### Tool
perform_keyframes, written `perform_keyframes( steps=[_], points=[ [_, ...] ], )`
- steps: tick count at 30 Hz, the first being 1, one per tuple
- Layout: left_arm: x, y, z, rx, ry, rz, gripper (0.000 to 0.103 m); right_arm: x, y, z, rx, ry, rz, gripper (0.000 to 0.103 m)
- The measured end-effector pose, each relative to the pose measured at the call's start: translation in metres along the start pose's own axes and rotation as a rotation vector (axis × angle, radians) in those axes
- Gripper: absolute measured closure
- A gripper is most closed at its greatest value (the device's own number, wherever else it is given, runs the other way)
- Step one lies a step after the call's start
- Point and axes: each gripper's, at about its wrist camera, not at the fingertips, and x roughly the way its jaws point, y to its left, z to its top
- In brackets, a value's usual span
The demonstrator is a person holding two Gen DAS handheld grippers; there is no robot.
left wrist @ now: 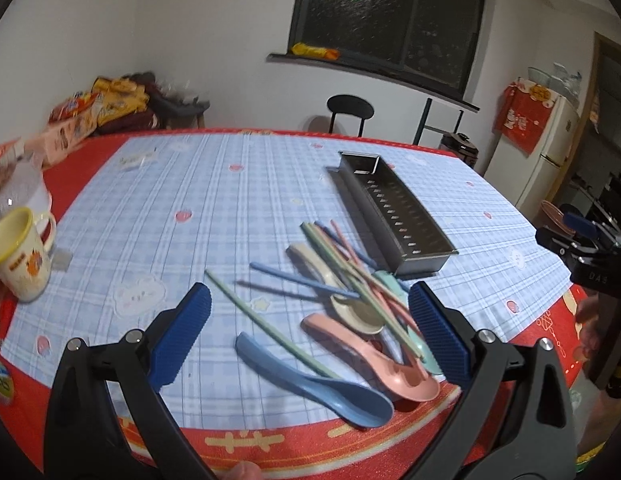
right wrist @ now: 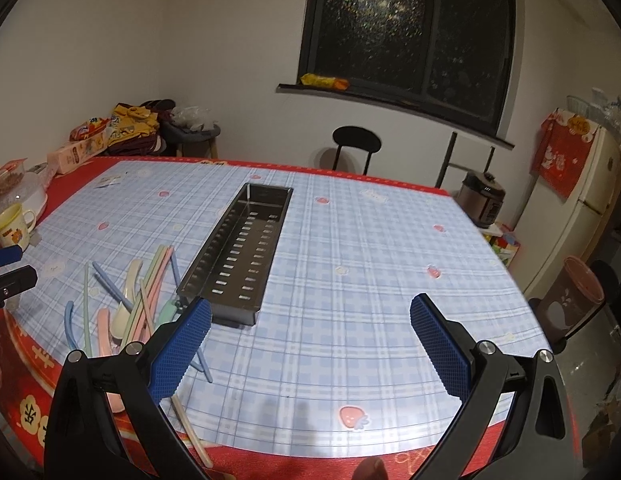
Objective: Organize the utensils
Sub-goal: 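Move left tool to the blue spoon while right tool approaches a beige chopstick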
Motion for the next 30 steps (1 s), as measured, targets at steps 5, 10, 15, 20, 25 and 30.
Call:
perform_keyframes(
  steps=[5,10,15,20,25,30],
  points=[
    [0.004,0.009,-0.009,-0.009,0.035,0.067,0.006,0.021,0.013,-0.012,-0.018,0.05,0.056,0.005],
    [0.005,0.022,-0.019,-0.053,0.06,0.116,0.006,0.039,0.023,-0.022,-0.014,0.096,0.148,0.005],
    [0.01,0.03,-0.03,-0.077,0.102,0.115,0.007,0.046,0.038,-0.029,-0.039,0.106,0.259,0.006],
    [0.022,0.032,-0.044,-0.09,0.164,0.075,0.029,0.048,0.047,-0.036,-0.037,0.122,0.333,0.016],
    [0.037,0.028,-0.055,-0.09,0.215,0.036,0.044,0.049,0.053,-0.042,-0.036,0.143,0.393,0.027],
    [0.053,0.025,-0.059,-0.103,0.245,0.014,0.054,0.051,0.056,-0.046,-0.042,0.16,0.425,0.037]
  ],
)
